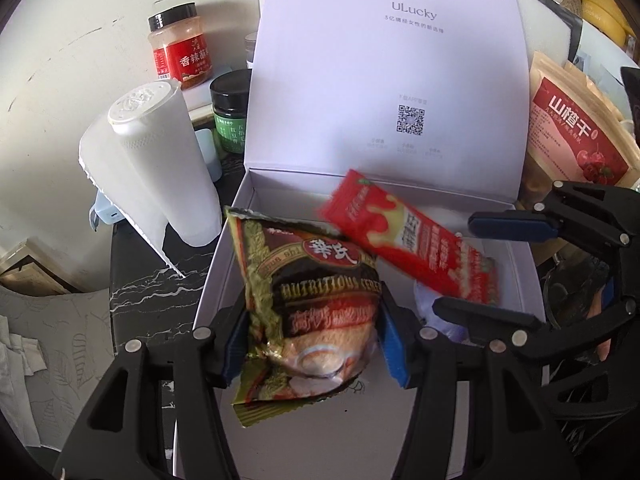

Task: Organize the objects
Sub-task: 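Lower both packets into the white box and open both grippers, then withdraw both open grippers from the box back over the table, then move left tool toward clear square container while right tool approaches black polka-dot cloth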

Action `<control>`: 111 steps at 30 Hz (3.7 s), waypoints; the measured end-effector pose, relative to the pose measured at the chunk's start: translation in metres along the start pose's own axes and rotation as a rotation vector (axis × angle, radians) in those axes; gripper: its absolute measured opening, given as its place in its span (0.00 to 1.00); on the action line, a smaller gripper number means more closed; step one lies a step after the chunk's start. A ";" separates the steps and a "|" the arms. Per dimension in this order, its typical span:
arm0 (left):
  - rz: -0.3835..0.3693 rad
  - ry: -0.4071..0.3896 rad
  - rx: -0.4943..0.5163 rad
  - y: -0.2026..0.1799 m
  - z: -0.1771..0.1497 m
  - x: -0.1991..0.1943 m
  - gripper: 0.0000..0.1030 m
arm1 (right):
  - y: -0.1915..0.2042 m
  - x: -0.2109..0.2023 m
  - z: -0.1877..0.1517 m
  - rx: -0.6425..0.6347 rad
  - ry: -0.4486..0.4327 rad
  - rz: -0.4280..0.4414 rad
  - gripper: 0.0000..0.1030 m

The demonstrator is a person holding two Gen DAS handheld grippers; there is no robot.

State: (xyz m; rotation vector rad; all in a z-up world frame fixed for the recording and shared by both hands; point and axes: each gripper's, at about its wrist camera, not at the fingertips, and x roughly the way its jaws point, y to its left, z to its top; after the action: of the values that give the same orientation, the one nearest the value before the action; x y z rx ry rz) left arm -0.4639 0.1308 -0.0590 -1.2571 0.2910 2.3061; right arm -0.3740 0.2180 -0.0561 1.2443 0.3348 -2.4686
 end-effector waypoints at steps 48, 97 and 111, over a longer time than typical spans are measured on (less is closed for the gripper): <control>0.146 -0.210 -0.024 -0.042 -0.026 -0.206 0.73 | 0.019 -0.172 -0.006 0.042 -0.220 -0.142 0.66; 0.250 -0.232 -0.148 -0.089 -0.229 -0.329 0.83 | 0.133 -0.244 -0.137 -0.052 -0.218 -0.043 0.69; 0.205 -0.162 -0.207 -0.081 -0.275 -0.288 0.83 | 0.145 -0.197 -0.161 -0.033 -0.122 0.025 0.69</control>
State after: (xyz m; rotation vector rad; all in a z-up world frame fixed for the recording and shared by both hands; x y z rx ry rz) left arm -0.0917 -0.0045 0.0324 -1.1731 0.1330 2.6538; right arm -0.0886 0.1848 0.0019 1.0728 0.3244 -2.4933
